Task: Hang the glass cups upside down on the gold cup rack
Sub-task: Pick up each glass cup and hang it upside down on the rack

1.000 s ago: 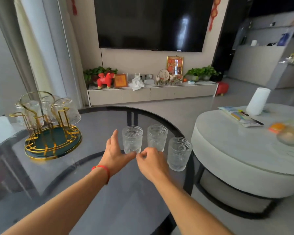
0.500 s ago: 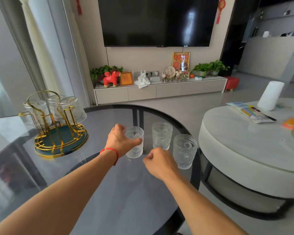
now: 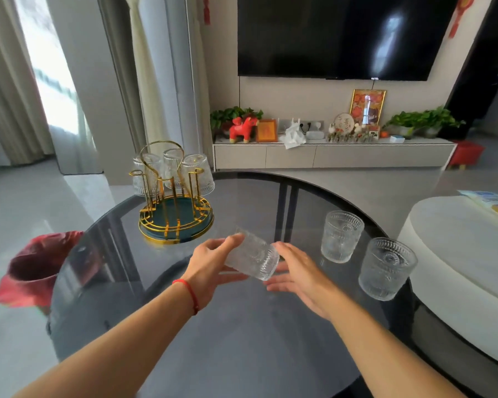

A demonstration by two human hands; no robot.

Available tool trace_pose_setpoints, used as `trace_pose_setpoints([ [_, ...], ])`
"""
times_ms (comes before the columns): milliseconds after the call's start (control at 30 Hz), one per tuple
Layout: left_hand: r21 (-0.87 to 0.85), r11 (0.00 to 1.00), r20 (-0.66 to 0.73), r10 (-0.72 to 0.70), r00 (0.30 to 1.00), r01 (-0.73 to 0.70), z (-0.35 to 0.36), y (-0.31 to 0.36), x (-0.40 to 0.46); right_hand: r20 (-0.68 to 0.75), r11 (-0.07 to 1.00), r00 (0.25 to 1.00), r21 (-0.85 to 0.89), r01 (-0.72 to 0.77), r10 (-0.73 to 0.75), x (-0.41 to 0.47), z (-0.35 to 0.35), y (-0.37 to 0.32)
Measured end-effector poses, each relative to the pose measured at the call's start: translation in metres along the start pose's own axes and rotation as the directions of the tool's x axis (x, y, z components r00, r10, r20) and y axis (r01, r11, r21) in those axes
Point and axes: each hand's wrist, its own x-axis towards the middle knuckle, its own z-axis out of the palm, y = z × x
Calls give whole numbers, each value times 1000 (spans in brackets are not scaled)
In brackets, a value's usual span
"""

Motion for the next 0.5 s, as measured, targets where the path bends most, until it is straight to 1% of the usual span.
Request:
trace_pose_setpoints([
  [67, -41, 999, 24, -3, 1000, 4, -11, 3, 1, 46, 998, 999, 65, 0, -3, 2, 14, -1],
  [167, -71, 997, 74, 11, 997, -5, -13, 8, 3, 55, 956, 998, 292, -22, 6, 9, 23, -1],
  [200, -76, 997, 96, 20, 995, -12, -19, 10, 7, 59, 939, 998, 344, -23, 3, 14, 27, -3],
  [233, -55, 998, 112, 38, 993, -32, -22, 11, 10, 52, 927, 999, 375, -14, -6, 16, 27, -3],
  [267, 10, 997, 90, 81, 993, -82, -28, 12, 13, 43, 920, 999, 391, 1, -19, 19, 28, -3],
  [300, 164, 972, 26, 166, 986, -168, -41, 10, 18, 21, 917, 999, 399, 17, -28, 24, 32, -3],
  [333, 408, 876, -51, 302, 952, -256, -56, 7, 25, -7, 917, 999, 398, 37, -37, 26, 34, -2],
  [367, 666, 695, -100, 443, 891, -271, -75, 2, 33, -38, 923, 998, 379, 65, -55, 30, 37, -3],
  [400, 845, 486, -92, 541, 836, -221, -90, -3, 41, -68, 930, 994, 352, 102, -84, 32, 39, -5],
  [433, 925, 342, -67, 571, 818, -163, -102, -8, 48, -86, 935, 989, 322, 145, -124, 33, 41, -8],
  [467, 952, 278, -53, 557, 829, -126, -114, -13, 55, -91, 939, 981, 286, 190, -170, 34, 45, -14],
  [500, 960, 256, -40, 525, 850, -113, -119, -16, 62, -92, 939, 972, 254, 233, -217, 34, 48, -22],
])
